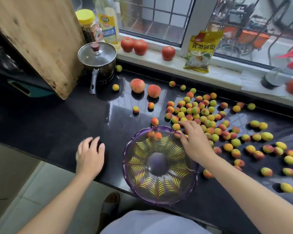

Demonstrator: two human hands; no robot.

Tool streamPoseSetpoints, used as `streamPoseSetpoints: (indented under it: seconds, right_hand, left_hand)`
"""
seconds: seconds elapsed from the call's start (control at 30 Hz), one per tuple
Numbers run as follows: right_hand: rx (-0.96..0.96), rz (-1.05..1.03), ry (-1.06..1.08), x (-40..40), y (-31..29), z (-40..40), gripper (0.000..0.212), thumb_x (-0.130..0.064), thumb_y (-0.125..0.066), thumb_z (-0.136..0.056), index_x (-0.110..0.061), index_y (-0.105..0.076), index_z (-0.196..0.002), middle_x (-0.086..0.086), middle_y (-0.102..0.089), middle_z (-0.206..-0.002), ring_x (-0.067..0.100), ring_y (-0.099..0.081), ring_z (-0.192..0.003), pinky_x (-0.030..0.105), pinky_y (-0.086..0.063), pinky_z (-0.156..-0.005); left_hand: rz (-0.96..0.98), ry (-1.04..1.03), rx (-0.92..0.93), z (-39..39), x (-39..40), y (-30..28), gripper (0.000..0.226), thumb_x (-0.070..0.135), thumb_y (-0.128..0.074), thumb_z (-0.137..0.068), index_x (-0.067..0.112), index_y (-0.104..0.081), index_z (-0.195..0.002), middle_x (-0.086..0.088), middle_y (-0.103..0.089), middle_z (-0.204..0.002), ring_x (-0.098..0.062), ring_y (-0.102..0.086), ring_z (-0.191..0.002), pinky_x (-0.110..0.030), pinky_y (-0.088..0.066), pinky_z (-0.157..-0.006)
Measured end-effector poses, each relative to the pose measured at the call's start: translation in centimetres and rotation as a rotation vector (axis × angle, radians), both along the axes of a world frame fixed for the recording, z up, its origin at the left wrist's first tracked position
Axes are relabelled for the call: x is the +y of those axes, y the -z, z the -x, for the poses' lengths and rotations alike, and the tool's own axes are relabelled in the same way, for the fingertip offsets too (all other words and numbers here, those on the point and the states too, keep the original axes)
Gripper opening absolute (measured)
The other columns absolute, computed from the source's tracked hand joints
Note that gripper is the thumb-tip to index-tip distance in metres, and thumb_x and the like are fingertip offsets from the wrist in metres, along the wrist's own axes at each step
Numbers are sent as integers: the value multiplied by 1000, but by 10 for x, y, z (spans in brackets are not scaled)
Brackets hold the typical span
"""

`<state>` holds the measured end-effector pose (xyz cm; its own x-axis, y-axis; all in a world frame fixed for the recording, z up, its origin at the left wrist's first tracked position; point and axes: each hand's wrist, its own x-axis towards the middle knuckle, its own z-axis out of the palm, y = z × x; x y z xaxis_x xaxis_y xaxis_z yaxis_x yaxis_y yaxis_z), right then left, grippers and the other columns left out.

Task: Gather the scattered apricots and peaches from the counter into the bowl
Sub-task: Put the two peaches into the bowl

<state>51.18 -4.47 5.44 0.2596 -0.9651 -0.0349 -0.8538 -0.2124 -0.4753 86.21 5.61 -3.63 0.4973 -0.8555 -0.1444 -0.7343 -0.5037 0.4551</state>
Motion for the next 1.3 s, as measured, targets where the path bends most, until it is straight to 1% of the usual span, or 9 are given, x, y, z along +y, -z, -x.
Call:
streamPoseSetpoints:
  seconds: [0.07, 0.13, 0.27, 0.47, 0.7, 0.87, 1.0, 1.2, 1.3]
  right_hand:
    - [38, 8, -43, -23, 0, -17, 43, -17, -53, -100, -17, -49, -143, 2, -48, -141, 21, -41, -132, 35, -35, -110]
    - [56, 4, -68, -49, -2, -36, 43, -14, -53, -99, -14, -51, -142, 5, -48, -141, 23, -42, -131, 34, -35, -109]
    - [75, -86, -44, -115, 10, -77, 48, -13, -51, -97, -11, -46, -145, 14, -45, -142, 31, -45, -129, 37, -36, -107]
    - [103, -230, 90, -213, 46, -141, 75, -32, -60, -91, -20, -25, -156, 16, -27, -155, 43, -35, -136, 44, -32, -114]
    - [120, -259, 152, -233, 59, -153, 57, -29, -66, -90, -20, -39, -139, 16, -38, -136, 41, -44, -124, 43, -41, -99]
    - [-263, -81, 134, -157, -13, -127, 57, -32, -75, -84, -28, -49, -135, -1, -53, -125, 20, -55, -111, 32, -46, -90]
    - [-471, -447, 115, -14, -53, -73, 57, -31, -80, -83, -42, -52, -131, -16, -56, -121, 4, -60, -103, 22, -51, -82]
    - [-89, -512, 208, 113, 5, -30, 71, -34, -86, -74, -30, -49, -134, -14, -55, -121, 7, -54, -110, 7, -34, -86]
    - [-44, -417, 136, 117, 15, -36, 70, -36, -83, -79, -31, -45, -137, -14, -45, -131, 8, -49, -116, 20, -41, -100]
  left_hand:
    - [-109, 94, -162, -3, -23, 17, 57, 42, -45, -109, 25, -37, -163, -16, -26, -171, -39, -16, -158, -57, -10, -127]
    - [-171, 119, -269, 3, -32, 29, 64, 49, -41, -107, 29, -27, -166, -14, -19, -174, -39, -10, -160, -60, -5, -128]
    - [-134, 120, -361, 3, -31, 36, 64, 51, -39, -106, 29, -28, -166, -15, -24, -173, -41, -15, -160, -63, -9, -127]
    - [-103, 106, -380, 1, -34, 39, 69, 55, -27, -100, 28, -34, -164, -16, -30, -170, -41, -18, -159, -63, -11, -127]
    - [-90, 102, -360, 0, -34, 35, 68, 54, -31, -100, 28, -37, -163, -16, -29, -171, -40, -18, -159, -63, -11, -128]
    - [-103, 108, -350, 2, -34, 28, 65, 52, -34, -104, 30, -32, -164, -15, -26, -172, -39, -13, -160, -62, -8, -128]
    - [-77, 100, -325, 4, -33, 24, 64, 47, -48, -104, 27, -36, -164, -16, -27, -172, -41, -14, -160, -63, -7, -128]
    - [-94, 116, -320, 7, -29, 20, 62, 47, -39, -108, 26, -31, -165, -16, -22, -173, -41, -11, -160, -63, -4, -128]
    - [-120, 132, -322, 6, -29, 21, 62, 47, -34, -109, 26, -25, -167, -15, -17, -175, -41, -8, -161, -61, -2, -129]
